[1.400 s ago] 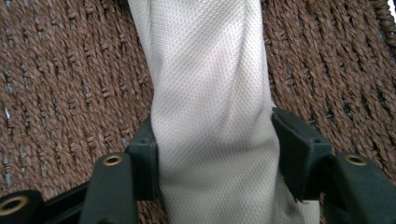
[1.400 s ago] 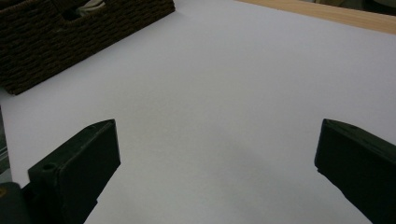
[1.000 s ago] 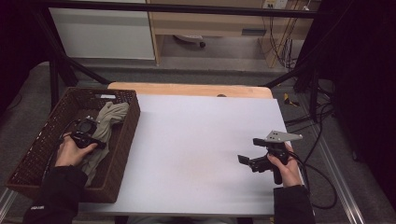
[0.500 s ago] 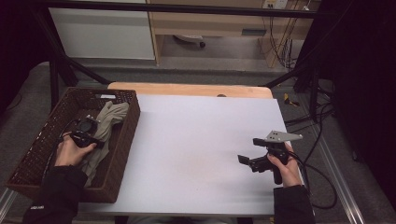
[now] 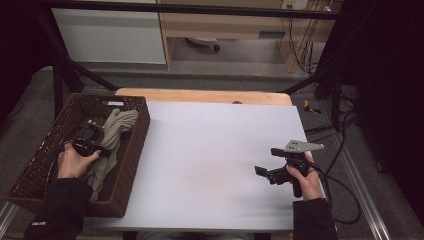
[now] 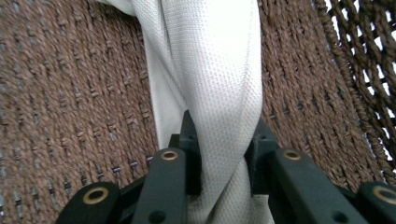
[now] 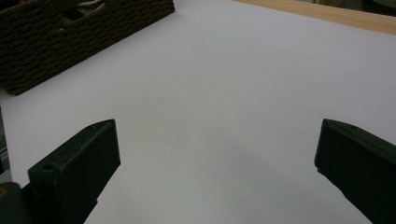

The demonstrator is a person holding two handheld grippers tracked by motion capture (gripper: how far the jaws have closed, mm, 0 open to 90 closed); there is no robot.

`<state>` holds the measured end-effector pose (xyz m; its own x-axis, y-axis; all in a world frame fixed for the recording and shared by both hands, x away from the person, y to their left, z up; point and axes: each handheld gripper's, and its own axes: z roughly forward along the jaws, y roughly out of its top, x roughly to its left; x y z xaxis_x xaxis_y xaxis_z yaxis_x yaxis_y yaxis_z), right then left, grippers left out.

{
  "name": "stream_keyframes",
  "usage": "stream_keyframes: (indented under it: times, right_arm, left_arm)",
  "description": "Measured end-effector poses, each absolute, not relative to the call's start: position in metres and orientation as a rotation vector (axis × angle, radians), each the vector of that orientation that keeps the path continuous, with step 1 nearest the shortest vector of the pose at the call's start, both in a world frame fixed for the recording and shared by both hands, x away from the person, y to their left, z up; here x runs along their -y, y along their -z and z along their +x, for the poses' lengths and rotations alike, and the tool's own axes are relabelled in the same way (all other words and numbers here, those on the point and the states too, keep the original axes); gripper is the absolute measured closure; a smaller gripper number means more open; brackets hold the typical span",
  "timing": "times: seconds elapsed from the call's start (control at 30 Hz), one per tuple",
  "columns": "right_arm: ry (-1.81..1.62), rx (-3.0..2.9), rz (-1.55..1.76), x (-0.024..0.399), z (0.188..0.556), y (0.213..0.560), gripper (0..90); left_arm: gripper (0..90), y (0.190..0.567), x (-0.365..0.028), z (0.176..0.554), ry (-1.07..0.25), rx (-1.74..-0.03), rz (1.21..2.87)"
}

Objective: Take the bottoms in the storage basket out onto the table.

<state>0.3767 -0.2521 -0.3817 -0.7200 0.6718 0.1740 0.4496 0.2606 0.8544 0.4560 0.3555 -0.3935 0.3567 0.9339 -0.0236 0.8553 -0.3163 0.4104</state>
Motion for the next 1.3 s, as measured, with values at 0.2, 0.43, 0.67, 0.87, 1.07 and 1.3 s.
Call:
stream_keyframes:
  times: [0.2, 0.43, 0.67, 0.87, 1.07, 1.3]
  right_arm:
    - [-1.445, -2.304, 1.047, 0.253, 0.377, 0.381, 0.7]
    - [-1.448, -2.301, 1.047, 0.253, 0.376, 0.381, 0.7]
    - [-1.447, -2.302, 1.044, 0.253, 0.376, 0.381, 0.7]
    - [-1.447, -2.299, 1.049, 0.253, 0.376, 0.381, 0.7]
    - [-1.448, -2.297, 1.050, 0.254, 0.376, 0.381, 0.7]
    - [-1.449, -2.294, 1.048, 0.254, 0.376, 0.380, 0.7]
  left_arm:
    - [72.8, 0.385, -0.356, 0.451, -0.318, -1.555, 2.224]
    - [73.2, 0.377, -0.355, 0.446, -0.331, -1.527, 2.189]
    - [73.4, 0.370, -0.355, 0.441, -0.341, -1.501, 2.149]
    - [73.4, 0.367, -0.355, 0.439, -0.339, -1.489, 2.136]
    - [73.4, 0.361, -0.355, 0.436, -0.361, -1.465, 2.117]
    - [73.4, 0.354, -0.356, 0.433, -0.367, -1.437, 2.083]
